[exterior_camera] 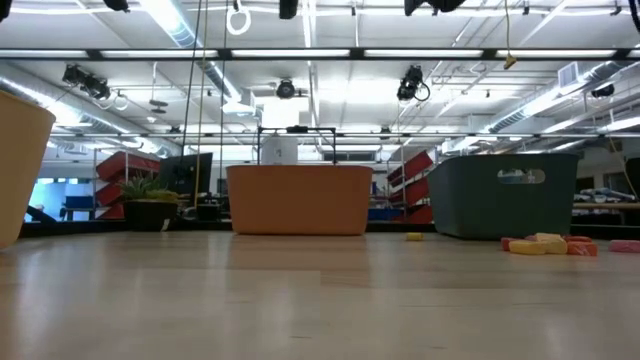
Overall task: Sort candy
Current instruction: Put the yellow candy into the yellow bin
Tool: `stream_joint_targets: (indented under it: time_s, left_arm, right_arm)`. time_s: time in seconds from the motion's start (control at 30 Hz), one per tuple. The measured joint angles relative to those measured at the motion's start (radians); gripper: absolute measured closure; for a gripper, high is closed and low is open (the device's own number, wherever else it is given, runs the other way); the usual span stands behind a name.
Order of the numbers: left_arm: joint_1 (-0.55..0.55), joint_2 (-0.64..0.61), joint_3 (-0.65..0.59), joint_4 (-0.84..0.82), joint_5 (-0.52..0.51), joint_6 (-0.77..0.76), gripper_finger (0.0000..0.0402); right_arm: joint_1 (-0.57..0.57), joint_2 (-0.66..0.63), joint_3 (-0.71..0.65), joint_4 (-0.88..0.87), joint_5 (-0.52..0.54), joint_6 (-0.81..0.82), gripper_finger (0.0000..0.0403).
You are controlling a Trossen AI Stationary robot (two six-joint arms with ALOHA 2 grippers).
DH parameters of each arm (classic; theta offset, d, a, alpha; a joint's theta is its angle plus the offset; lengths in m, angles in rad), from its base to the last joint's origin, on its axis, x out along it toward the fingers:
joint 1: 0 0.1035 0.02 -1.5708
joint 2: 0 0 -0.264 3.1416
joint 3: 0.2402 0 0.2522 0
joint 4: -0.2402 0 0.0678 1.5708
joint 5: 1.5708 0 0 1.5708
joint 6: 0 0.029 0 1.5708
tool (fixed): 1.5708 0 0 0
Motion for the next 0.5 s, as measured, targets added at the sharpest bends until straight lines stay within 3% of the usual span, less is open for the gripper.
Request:
stream_joint_targets:
  time_s: [0.5]
  left_arm:
    - [-0.001,-0.002,0.000,0.008,0.005,-0.002,0.0335]
  right_arm:
    - [-0.004,0.233,0.333,-0.046,-0.081,-0.034,0.0339]
